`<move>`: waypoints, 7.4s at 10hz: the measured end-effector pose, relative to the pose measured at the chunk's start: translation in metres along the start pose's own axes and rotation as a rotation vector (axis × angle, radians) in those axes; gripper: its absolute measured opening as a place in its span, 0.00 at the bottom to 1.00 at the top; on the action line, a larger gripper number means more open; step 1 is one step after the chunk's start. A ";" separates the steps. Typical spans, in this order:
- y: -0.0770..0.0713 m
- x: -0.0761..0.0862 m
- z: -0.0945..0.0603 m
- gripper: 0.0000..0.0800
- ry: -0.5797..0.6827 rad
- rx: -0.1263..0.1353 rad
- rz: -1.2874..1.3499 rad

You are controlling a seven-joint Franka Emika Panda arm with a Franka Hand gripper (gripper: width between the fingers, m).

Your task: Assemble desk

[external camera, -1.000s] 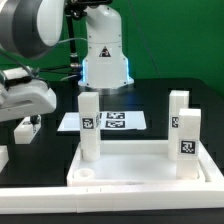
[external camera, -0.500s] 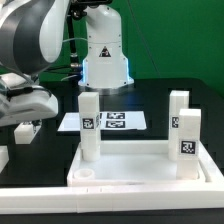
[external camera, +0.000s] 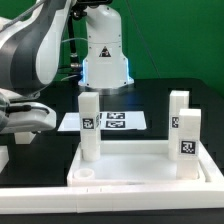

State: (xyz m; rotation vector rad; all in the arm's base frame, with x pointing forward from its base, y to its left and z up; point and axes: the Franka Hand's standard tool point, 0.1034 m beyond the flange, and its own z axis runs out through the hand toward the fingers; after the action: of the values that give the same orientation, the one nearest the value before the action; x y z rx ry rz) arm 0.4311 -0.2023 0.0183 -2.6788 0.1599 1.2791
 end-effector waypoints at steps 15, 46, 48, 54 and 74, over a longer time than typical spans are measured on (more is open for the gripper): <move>0.000 -0.002 0.015 0.36 -0.061 0.016 0.071; -0.155 -0.014 -0.230 0.36 1.309 0.026 0.162; -0.166 -0.010 -0.226 0.36 1.302 0.028 0.153; -0.186 -0.005 -0.212 0.36 1.391 -0.001 0.174; -0.189 0.035 -0.179 0.36 1.415 -0.104 0.148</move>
Offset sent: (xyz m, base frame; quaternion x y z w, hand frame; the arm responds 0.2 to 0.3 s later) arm -0.0004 0.0111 -0.0038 0.0508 -0.0818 0.0596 0.9936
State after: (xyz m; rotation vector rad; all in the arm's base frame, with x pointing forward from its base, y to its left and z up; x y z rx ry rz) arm 0.6208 -0.0531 0.1220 -3.0938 0.4379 -0.8081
